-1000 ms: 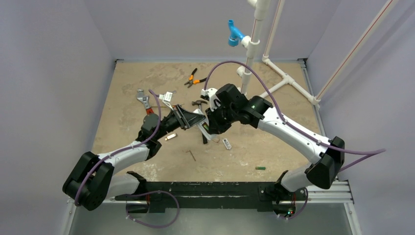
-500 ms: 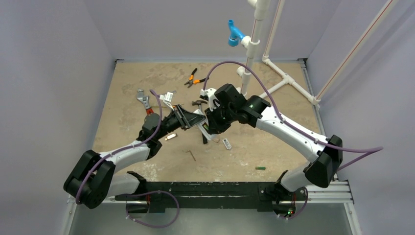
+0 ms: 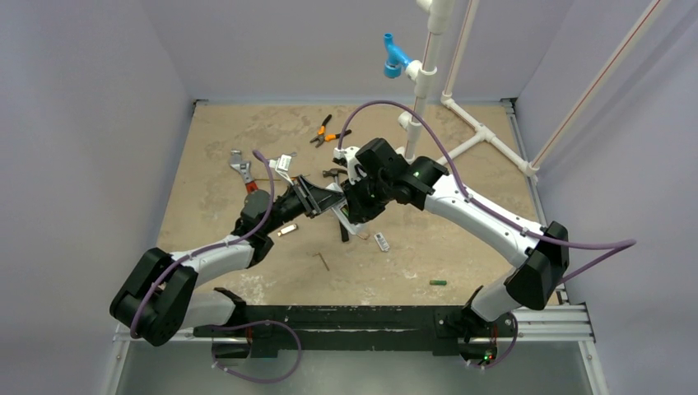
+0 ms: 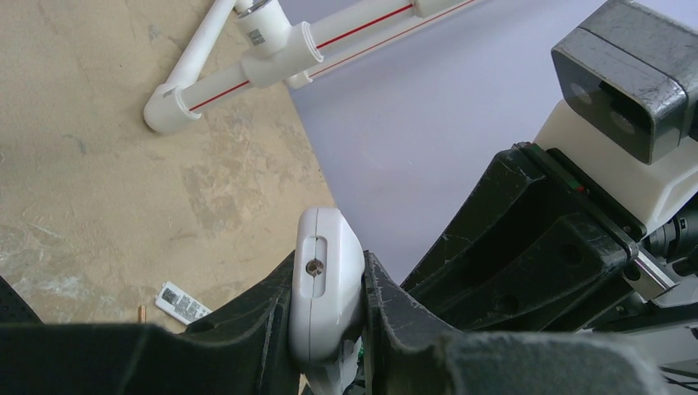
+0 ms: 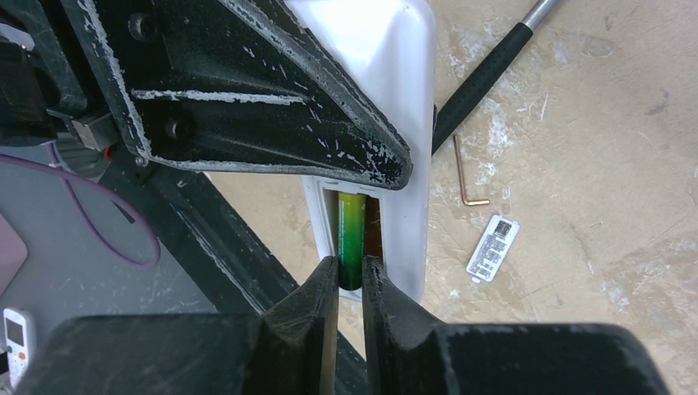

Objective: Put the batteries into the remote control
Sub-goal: Load the battery into the remote control.

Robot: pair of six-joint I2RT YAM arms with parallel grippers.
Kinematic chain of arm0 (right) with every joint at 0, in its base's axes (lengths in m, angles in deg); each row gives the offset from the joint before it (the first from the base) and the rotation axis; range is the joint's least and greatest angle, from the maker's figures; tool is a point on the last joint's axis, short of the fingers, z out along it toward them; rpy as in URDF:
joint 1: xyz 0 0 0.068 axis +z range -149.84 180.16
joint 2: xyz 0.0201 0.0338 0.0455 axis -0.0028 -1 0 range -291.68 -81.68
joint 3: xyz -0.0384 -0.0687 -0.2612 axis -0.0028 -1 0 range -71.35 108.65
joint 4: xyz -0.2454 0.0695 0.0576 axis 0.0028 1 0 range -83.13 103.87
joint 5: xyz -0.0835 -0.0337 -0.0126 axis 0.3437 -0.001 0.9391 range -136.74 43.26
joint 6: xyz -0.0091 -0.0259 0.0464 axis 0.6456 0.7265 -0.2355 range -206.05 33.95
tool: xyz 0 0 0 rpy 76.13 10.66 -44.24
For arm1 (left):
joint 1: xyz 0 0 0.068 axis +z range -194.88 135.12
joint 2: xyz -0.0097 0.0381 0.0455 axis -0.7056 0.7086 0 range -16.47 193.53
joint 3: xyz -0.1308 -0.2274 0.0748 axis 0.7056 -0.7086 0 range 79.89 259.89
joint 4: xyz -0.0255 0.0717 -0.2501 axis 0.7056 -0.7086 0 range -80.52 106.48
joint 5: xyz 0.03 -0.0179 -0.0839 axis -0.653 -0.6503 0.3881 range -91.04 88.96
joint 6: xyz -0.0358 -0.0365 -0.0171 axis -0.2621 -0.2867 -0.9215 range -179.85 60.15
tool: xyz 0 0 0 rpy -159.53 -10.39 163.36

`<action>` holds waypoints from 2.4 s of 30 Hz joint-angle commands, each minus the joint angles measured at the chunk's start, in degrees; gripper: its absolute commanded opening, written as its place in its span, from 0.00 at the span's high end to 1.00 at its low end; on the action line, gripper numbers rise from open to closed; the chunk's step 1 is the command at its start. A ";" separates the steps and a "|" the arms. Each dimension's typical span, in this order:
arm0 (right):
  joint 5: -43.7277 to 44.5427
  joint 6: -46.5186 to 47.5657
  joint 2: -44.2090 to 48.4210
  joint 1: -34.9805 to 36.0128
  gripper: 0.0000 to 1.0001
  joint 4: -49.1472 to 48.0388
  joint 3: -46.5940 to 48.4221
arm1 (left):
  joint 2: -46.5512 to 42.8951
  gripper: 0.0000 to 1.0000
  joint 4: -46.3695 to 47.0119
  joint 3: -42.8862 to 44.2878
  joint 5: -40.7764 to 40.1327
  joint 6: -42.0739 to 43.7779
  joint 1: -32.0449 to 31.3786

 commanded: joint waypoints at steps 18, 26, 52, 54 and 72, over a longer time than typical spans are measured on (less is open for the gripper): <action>0.15 -2.12 0.42 0.23 0.65 -0.40 3.29 | 0.14 1.00 6.77 2.31 0.71 -1.20 -0.45; 2.88 -2.11 0.97 0.23 0.48 -0.10 4.84 | 0.44 1.00 6.64 2.47 1.00 -2.50 -0.41; -8.87 27.26 23.25 0.23 0.38 -16.79 -13.73 | 1.43 1.00 8.36 3.44 4.49 -6.49 -0.45; -12.47 32.89 25.39 0.23 0.31 -15.32 -15.48 | 1.91 1.00 8.77 3.27 4.87 -7.64 -0.40; -27.70 54.57 21.09 -6.63 0.49 -9.86 -13.35 | 2.28 1.00 10.72 1.15 6.87 -12.12 -0.37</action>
